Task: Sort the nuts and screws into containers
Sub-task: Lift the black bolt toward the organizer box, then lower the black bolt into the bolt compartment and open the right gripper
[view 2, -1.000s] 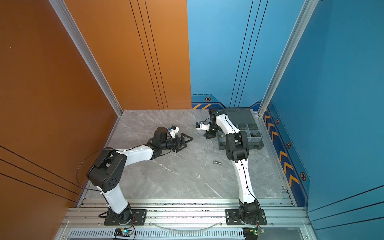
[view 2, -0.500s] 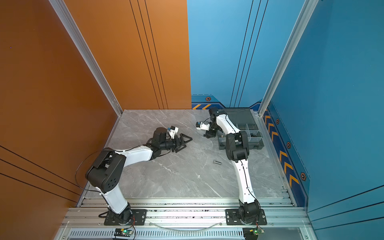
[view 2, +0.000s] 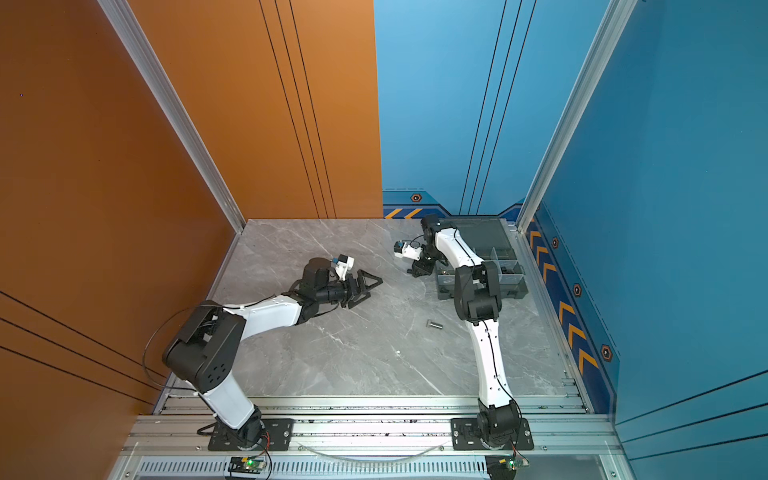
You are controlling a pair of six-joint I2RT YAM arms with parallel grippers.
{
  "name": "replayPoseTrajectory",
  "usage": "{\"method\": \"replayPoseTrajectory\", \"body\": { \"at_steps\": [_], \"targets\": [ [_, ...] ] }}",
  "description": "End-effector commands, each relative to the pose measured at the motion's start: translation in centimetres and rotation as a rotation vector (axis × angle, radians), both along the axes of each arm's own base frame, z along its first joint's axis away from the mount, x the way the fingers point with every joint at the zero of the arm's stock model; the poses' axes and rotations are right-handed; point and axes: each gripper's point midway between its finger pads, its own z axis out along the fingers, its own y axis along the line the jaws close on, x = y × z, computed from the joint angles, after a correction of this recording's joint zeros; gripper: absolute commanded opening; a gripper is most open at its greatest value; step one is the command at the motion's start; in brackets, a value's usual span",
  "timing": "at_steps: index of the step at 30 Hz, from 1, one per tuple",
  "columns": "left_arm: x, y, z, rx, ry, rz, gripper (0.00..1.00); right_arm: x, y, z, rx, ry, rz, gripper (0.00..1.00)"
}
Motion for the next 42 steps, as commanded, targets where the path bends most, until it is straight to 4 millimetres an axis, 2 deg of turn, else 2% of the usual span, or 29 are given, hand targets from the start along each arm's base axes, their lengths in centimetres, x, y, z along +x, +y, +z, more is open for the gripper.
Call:
{"method": "replayPoseTrajectory", "body": {
  "at_steps": [1,4,6,9,10,12,13,16,19,26,42],
  "targets": [
    [-0.7,-0.2,1.4,-0.011,-0.039,0.002,0.97,-0.4,0.5,7.9,0.104,-0.118,-0.014,0.00],
    [-1.2,-0.3,1.8,-0.012,-0.051,-0.002,0.98,-1.1,-0.8,9.9,0.069,-0.159,-0.031,0.00],
    [-1.4,-0.4,1.9,-0.009,-0.057,-0.001,0.98,-1.7,-2.3,10.1,0.020,-0.168,-0.048,0.00],
    [-2.0,-0.7,2.3,-0.014,-0.065,-0.013,0.98,-2.8,-5.3,9.1,-0.058,-0.145,-0.098,0.00],
    [-2.1,-0.7,2.6,-0.018,-0.072,-0.016,0.98,-3.2,-6.4,9.7,-0.069,-0.158,-0.120,0.00],
    [-2.5,-0.9,3.0,-0.021,-0.081,-0.023,0.98,-3.7,-8.3,9.4,-0.074,-0.157,-0.162,0.00],
    [-2.5,-0.9,3.2,-0.024,-0.085,-0.023,0.98,-4.5,-9.3,8.4,-0.082,-0.130,-0.182,0.00],
    [-2.6,-1.1,3.4,-0.027,-0.088,-0.026,0.98,-5.9,-11.5,7.1,-0.099,-0.095,-0.232,0.00],
    [-2.8,-1.3,3.4,-0.027,-0.087,-0.031,0.98,-6.5,-12.8,6.7,-0.096,-0.106,-0.268,0.00],
    [-3.0,-1.2,3.3,-0.021,-0.089,-0.027,0.98,-6.2,-13.1,6.8,-0.086,-0.112,-0.297,0.00],
    [-3.0,-1.1,2.8,-0.014,-0.083,-0.026,0.98,-3.8,-13.5,5.0,-0.180,-0.152,-0.340,0.00]
  ]
}}
